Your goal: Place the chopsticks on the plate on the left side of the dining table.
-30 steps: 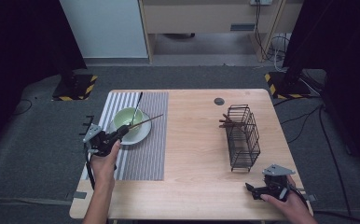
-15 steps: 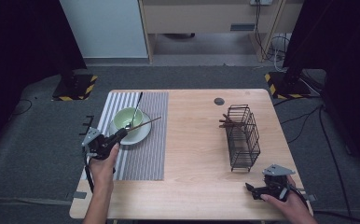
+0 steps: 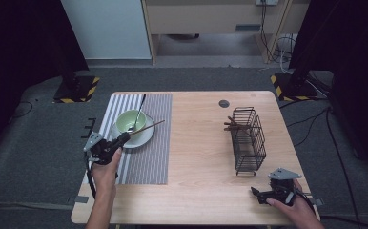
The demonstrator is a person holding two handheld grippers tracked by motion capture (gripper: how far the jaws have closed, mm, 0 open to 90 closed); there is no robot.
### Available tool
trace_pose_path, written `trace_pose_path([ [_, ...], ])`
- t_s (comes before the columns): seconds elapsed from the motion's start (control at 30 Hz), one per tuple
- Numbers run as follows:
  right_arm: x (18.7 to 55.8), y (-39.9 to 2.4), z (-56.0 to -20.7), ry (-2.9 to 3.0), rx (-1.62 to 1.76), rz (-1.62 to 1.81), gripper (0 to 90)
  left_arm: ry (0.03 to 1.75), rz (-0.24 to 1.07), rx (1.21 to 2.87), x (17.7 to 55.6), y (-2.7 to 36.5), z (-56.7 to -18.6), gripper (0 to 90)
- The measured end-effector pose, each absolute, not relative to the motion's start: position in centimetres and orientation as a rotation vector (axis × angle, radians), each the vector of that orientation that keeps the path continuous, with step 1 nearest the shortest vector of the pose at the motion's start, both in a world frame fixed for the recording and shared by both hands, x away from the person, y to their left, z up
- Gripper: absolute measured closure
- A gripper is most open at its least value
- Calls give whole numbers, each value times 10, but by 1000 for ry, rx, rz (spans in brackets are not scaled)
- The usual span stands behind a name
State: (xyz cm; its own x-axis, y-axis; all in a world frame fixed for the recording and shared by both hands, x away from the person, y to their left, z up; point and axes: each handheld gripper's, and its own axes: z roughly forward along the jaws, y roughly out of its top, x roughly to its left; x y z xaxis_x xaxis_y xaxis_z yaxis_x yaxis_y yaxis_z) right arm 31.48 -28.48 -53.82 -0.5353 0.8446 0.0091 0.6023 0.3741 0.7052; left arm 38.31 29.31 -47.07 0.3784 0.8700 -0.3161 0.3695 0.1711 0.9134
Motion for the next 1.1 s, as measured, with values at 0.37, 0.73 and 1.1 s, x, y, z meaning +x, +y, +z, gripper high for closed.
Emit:
trace_pose_path([
  [0.37,315,-285,-538,2286,1261,950,4,1214,525,1428,380,298,-474,838],
  [0.73,315,-285,-538,2284,1264,949,4,1216,518,1472,372,300,-481,837],
  [1.1,314,-285,-538,2283,1264,948,3,1232,485,1542,367,307,-492,835],
])
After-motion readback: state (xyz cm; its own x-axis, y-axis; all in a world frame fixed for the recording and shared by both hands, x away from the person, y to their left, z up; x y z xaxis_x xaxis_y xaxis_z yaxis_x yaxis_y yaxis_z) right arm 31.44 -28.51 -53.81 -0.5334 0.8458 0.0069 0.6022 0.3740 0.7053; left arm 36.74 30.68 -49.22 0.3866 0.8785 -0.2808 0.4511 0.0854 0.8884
